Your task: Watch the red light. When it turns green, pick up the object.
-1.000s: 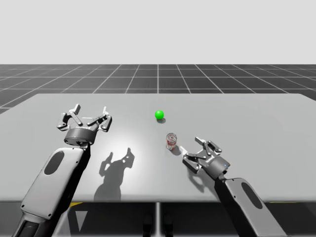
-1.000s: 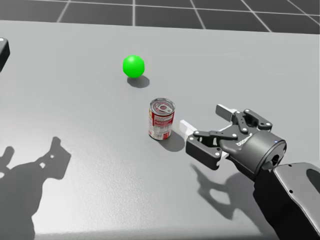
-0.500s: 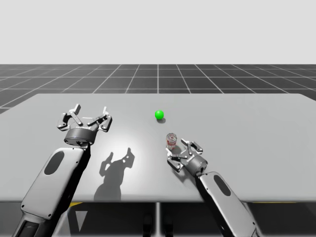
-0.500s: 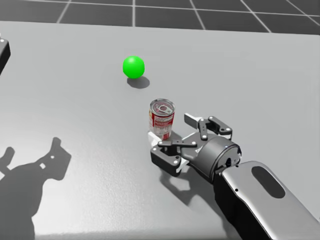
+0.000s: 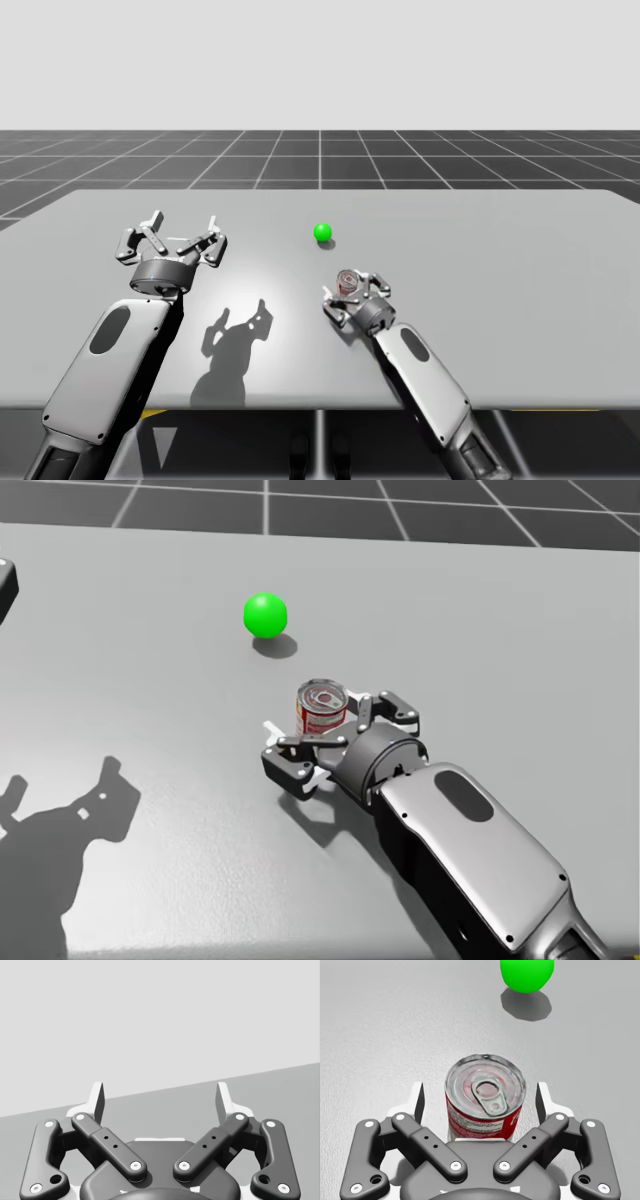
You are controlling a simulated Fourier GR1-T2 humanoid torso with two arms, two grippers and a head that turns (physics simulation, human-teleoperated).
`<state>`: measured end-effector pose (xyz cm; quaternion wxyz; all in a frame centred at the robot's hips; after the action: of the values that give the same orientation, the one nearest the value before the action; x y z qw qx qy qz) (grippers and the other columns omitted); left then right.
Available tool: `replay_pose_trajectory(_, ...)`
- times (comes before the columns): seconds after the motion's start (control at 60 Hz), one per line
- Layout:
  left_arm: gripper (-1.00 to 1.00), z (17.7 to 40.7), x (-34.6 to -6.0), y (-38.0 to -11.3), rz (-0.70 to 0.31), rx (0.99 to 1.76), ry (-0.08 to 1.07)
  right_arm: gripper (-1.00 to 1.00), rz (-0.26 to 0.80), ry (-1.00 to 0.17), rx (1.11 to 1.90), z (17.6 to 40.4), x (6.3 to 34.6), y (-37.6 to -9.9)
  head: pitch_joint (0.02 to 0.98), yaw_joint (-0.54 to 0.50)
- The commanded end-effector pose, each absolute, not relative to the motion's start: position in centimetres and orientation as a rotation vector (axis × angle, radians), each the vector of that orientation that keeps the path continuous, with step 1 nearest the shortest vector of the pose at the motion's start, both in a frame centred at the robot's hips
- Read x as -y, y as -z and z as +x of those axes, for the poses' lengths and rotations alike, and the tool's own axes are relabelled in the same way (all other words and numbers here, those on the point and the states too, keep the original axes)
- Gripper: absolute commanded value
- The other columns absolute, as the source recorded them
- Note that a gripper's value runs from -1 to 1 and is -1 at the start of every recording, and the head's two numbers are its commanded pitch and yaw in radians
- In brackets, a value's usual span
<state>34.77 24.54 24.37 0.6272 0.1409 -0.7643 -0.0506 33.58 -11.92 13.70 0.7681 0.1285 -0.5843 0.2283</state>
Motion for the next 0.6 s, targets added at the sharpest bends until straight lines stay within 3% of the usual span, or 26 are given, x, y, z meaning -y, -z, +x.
replay_pose_trajectory(0.017,-1.00,34.8,-24.5,-24.4,0.323,1.752,0.116,-1.00,0.275,-0.475,1.235,34.4,11.5,-13.3,0.793,-0.11)
replay_pose_trajectory(0.083,-1.00,34.8,-24.5,-24.4,0.323,1.752,0.116,-1.00,0.290,-0.468,1.225,34.2,11.7,-13.2,0.792,-0.11)
replay_pose_trajectory(0.133,-1.00,34.8,-24.5,-24.4,0.323,1.752,0.116,-0.70,0.276,-0.441,1.240,34.0,11.8,-13.1,0.790,-0.11)
replay_pose_trajectory(0.15,-1.00,34.8,-24.5,-24.4,0.323,1.752,0.116,0.56,0.271,-0.423,1.243,33.9,11.9,-13.1,0.788,-0.11)
replay_pose_trajectory(0.167,-1.00,34.8,-24.5,-24.4,0.323,1.752,0.116,0.93,0.272,-0.422,1.239,33.8,12.0,-13.1,0.787,-0.11)
replay_pose_trajectory(0.35,-1.00,34.8,-24.5,-24.4,0.323,1.752,0.116,1.00,0.266,-0.399,1.229,33.8,12.5,-13.2,0.756,-0.12)
replay_pose_trajectory(0.6,-1.00,34.8,-24.3,-24.2,0.319,1.749,0.126,1.00,0.258,-0.425,1.245,33.6,12.5,-13.1,0.582,-0.12)
